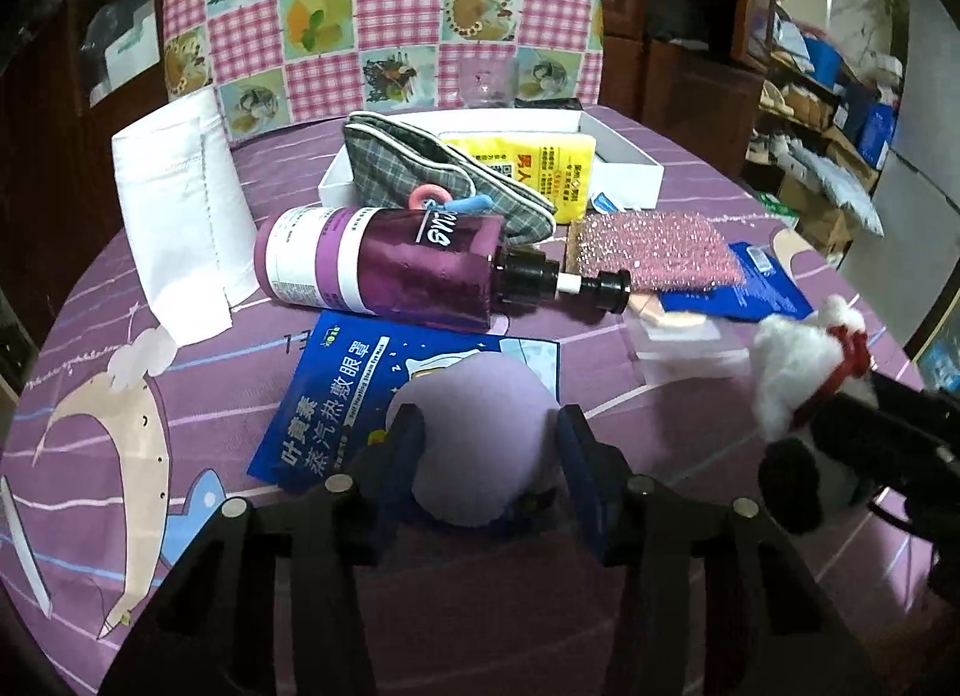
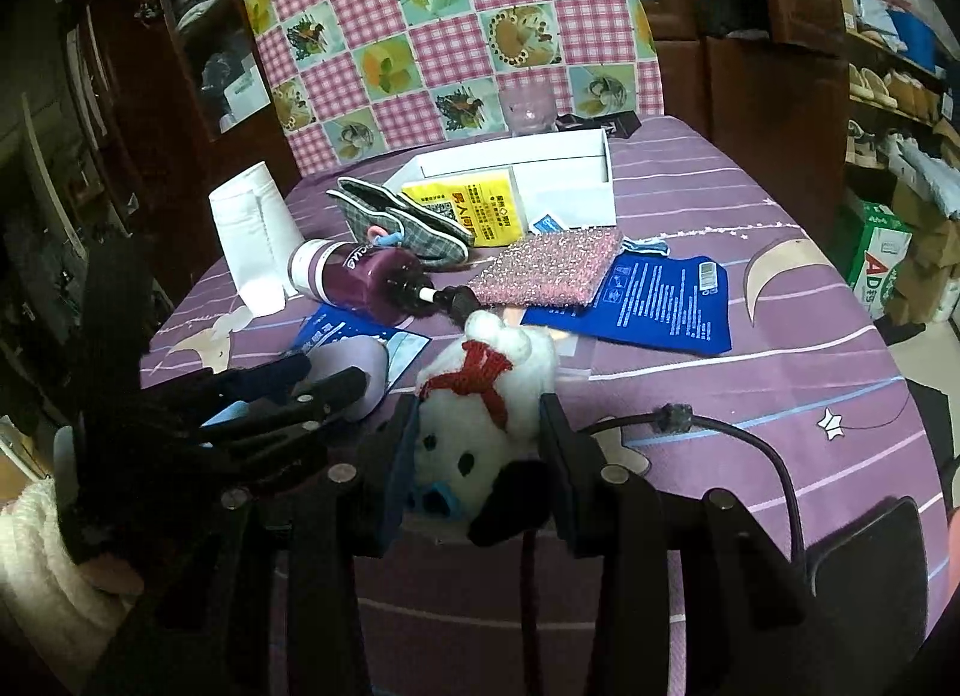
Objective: Organize soft objects
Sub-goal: 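Grasp the lavender soft pad with the left tool while the right holds the plush, then carry the lavender pad and plush toy over the white box with both tools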
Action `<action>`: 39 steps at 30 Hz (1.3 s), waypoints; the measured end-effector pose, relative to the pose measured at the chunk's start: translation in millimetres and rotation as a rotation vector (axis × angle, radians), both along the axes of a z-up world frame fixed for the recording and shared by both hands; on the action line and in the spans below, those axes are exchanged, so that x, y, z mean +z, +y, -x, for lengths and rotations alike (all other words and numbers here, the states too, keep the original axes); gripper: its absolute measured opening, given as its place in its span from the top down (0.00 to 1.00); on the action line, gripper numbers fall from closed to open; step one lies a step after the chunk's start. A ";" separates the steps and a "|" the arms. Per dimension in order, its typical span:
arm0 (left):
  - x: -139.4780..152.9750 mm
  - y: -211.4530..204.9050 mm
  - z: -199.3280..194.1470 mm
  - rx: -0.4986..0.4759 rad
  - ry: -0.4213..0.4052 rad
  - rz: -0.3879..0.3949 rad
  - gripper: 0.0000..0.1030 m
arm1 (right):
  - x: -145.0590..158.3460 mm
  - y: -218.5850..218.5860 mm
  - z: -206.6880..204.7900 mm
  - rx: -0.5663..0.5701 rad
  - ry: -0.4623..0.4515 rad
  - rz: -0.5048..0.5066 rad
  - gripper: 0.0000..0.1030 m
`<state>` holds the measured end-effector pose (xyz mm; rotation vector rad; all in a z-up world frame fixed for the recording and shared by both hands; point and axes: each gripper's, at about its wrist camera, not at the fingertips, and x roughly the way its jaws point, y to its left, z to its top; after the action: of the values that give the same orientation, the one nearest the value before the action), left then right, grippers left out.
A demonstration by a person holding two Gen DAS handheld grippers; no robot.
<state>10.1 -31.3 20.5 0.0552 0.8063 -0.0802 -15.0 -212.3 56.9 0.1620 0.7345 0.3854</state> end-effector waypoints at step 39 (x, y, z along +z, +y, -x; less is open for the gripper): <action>156.6 31.8 -31.9 0.059 -0.148 0.164 0.95 | 118.4 -15.9 -114.2 -0.115 0.245 -0.277 0.60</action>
<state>41.9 0.5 177.0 -0.1162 0.6505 -0.0854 99.2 -228.3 175.3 0.5174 0.9061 0.3597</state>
